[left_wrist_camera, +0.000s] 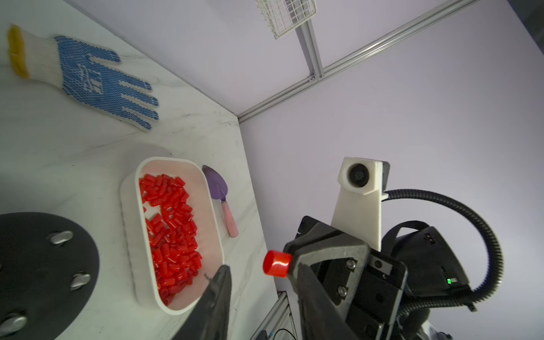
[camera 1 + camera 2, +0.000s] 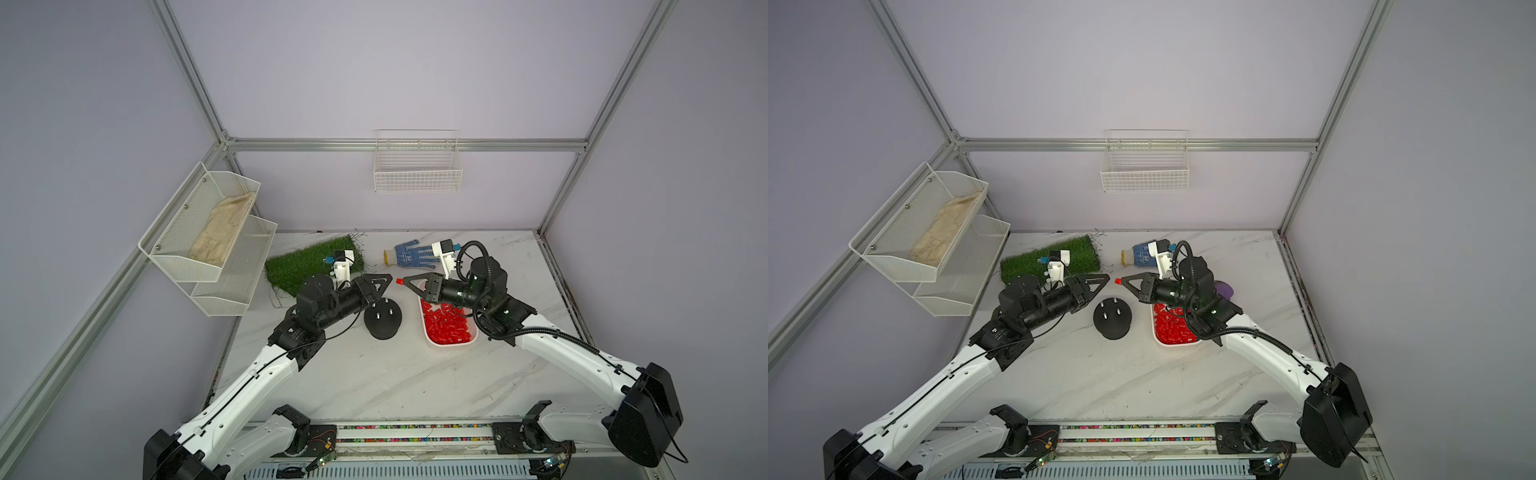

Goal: Cover the protruding screws with screw protection sleeves
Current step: Pick up the screw protection sleeve from the storage box.

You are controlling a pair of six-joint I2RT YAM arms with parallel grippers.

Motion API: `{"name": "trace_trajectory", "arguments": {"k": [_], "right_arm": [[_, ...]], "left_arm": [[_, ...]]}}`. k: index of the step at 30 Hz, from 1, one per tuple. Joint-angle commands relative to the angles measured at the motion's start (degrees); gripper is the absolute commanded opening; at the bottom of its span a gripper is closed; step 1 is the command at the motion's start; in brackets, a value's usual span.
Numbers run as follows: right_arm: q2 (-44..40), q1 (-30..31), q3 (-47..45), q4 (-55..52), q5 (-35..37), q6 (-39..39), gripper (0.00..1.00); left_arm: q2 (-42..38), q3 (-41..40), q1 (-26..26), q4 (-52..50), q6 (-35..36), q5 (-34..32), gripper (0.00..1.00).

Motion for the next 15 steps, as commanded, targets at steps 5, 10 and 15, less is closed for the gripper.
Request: {"name": "trace_trajectory", "arguments": {"k": [5,10,15], "right_arm": [[6.6,-0.2,9.9,-23.4,4.1,-10.8,0.07],[11.8,-0.3,17.4,-32.2,7.7,-15.9,0.08],[18.5,-0.2,25.4,-41.2,10.2,-19.5,0.08]], "left_arm": [[-5.9,1.1,0.9,-24.2,5.1,-13.1,0.45],[-8.6,0.0,1.0,-31.4,6.0,-17.6,0.48],[-8.1,0.0,1.1,-34.4,6.6,-18.4,0.50]]}}
